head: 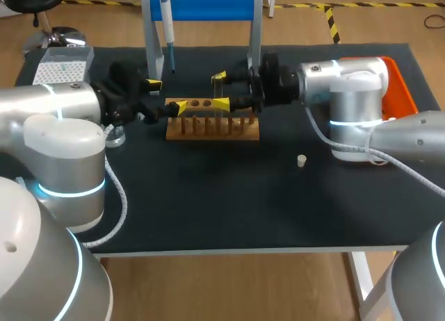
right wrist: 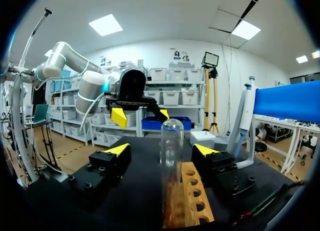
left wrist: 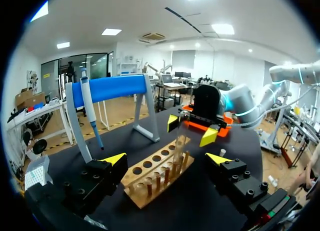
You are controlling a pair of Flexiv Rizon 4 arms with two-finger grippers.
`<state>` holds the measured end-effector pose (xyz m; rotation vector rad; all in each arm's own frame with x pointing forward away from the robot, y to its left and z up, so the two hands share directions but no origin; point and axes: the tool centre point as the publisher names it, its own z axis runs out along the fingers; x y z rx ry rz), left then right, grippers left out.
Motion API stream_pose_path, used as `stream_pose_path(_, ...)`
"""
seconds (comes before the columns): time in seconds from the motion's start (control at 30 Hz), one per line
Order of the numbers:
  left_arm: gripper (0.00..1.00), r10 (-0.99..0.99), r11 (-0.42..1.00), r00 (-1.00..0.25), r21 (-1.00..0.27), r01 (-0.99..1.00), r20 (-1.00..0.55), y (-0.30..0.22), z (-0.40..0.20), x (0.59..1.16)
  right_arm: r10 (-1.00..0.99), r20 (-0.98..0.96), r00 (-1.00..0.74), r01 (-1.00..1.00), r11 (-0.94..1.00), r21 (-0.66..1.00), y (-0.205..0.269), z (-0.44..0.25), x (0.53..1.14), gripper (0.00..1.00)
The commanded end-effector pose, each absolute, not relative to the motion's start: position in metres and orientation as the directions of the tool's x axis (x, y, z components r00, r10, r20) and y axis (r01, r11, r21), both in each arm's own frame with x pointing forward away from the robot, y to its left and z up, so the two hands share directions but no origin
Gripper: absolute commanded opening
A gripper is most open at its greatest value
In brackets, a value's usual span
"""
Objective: Invert the test tube, pick up the pipette, mount the tip to pipette, aspirate from beaker and dispense into the tube, eject the tip, return the pipette, and cap with the stopper.
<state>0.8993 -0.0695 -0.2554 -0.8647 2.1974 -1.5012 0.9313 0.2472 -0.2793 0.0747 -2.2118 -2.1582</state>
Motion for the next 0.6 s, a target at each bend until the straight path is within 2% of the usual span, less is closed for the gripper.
stream_pose_path(0.03,1.0,-0.652,0.25,-0.756,-0.925,-0.285,0.057,-0.069,-0.2573,0.8986,-0.073,0.004,-0.997,0.002,0.023,1.0,0.2488,-0.2801,0.9328,0.5)
stream_pose_path(0.4,1.0,-0.652,0.25,-0.756,-0.925,-0.285,0.057,-0.069,-0.2573,0.8986,-0.069,0.012,-0.998,0.01,0.022,1.0,0.2494,-0.2814,0.9339,0.45)
stream_pose_path(0.43,1.0,-0.652,0.25,-0.756,-0.925,-0.285,0.057,-0.069,-0.2573,0.8986,-0.069,0.013,-0.998,0.012,0.021,1.0,0.2498,-0.2816,0.9345,0.42)
stream_pose_path(0.6,1.0,-0.652,0.25,-0.756,-0.925,-0.285,0.057,-0.069,-0.2573,0.8986,-0.065,0.019,-0.998,0.018,0.019,1.0,0.2506,-0.2822,0.9358,0.0)
